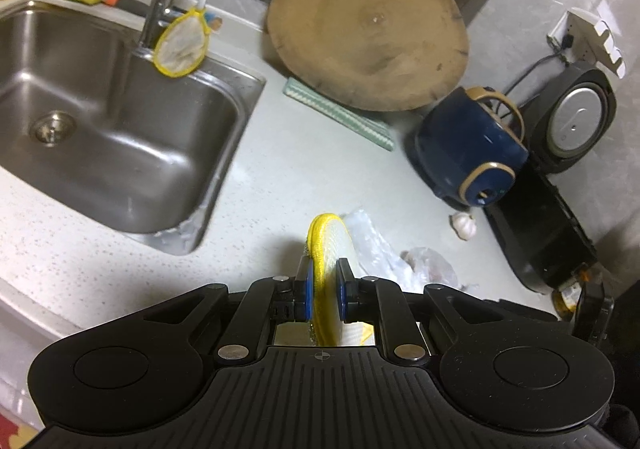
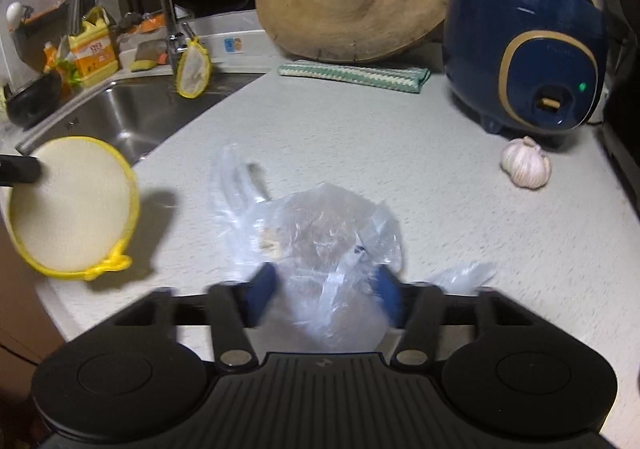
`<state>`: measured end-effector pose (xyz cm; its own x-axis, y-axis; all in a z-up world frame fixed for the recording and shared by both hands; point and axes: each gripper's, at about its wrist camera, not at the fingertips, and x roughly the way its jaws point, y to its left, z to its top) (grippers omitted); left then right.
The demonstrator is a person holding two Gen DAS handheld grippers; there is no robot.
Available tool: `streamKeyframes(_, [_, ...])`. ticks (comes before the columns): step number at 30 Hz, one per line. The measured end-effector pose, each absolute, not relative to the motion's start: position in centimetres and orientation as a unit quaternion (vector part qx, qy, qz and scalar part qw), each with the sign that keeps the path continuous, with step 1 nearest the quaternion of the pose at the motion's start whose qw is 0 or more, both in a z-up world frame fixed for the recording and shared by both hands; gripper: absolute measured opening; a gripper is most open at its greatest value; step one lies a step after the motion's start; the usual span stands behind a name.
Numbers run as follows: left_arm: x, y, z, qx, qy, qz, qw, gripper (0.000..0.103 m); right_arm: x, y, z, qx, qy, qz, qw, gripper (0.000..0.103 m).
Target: Collect trash
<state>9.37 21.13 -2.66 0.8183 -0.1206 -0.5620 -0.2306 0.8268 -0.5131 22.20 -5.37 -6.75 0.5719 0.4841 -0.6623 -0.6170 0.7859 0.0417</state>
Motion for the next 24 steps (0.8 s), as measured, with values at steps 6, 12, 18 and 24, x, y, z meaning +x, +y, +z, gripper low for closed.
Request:
streamKeyframes(6, [7.8,20.8,-2.8,-0.274,0.307,0.013,0.911,0.015,19.9,-5.3,-5.1,-0.082,0.337,0.314,0.884,0.007])
streamKeyframes(12, [4.3,22.0,-2.7,-0.266,0.299,0.008,0.916,0.015,15.3,-4.4,-3.3,-0.082,0.318,0.324,0.887,0.004])
streamKeyframes(18, [0.0,22.9,-3.4,-0.26,0.299,-0.015,0.918,0.015,9.4,-3.6,-2.7,-0.086,0.312,0.326,0.888,0.004])
streamKeyframes(24, [-3.0,23.0,-6.6,-0.267,0.34,-0.049,0.9,0.015,4.2,-3.1,-3.6,-0.083,0.327,0.324,0.884,0.004])
